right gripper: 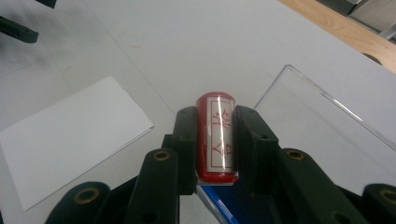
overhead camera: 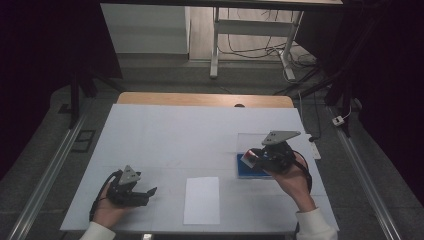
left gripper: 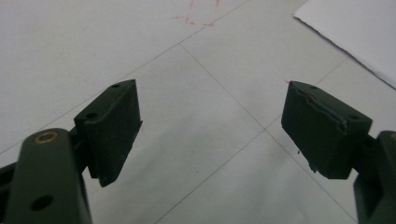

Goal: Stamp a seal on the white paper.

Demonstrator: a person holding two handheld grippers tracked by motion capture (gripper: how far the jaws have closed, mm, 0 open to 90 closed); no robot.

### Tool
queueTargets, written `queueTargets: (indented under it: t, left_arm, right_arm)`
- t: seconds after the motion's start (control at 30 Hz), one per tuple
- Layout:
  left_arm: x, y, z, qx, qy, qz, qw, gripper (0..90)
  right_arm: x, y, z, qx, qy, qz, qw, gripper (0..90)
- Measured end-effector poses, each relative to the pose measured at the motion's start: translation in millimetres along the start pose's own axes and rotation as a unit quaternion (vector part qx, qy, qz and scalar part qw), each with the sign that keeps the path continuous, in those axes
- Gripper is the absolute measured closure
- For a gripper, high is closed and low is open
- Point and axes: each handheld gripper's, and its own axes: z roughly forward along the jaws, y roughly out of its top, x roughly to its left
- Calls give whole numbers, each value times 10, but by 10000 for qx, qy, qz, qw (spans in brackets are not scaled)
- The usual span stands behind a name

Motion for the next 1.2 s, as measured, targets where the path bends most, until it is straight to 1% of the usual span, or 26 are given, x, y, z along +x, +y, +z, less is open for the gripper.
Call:
queueTargets:
  t: [0.03,0.13,0.23,0.43,0.67,0.77,1.0,1.13,1.2]
  left_arm:
    - [-1,0,-2,-2,-3,-2,10000,198]
    - [-4,0,-2,-4,8,-2,10000,199]
    - [-4,1,-3,-14,6,-10,10000,198]
    - [-6,1,-3,-17,20,-20,10000,198]
    - [-3,2,-4,-5,14,5,10000,198]
    - [-2,1,-9,-17,19,-1,10000,199]
    - [-3,1,-6,-10,2,12,10000,199]
    - [-4,3,-6,-4,1,14,10000,198]
    - [-7,3,-6,-19,4,-2,10000,199]
  right_arm:
    - [7,3,8,22,18,-40,10000,702]
    - [46,12,43,67,122,-49,9999,701]
    - [80,20,83,64,312,-39,9995,701]
    - [167,43,151,137,413,-163,9989,701]
    - [274,69,230,165,650,-244,9974,701]
    - [331,81,270,198,704,-299,9969,701]
    - [465,99,388,303,832,-461,9950,700]
    - [550,113,449,372,923,-585,9933,701]
    - [593,121,477,380,1011,-615,9922,701]
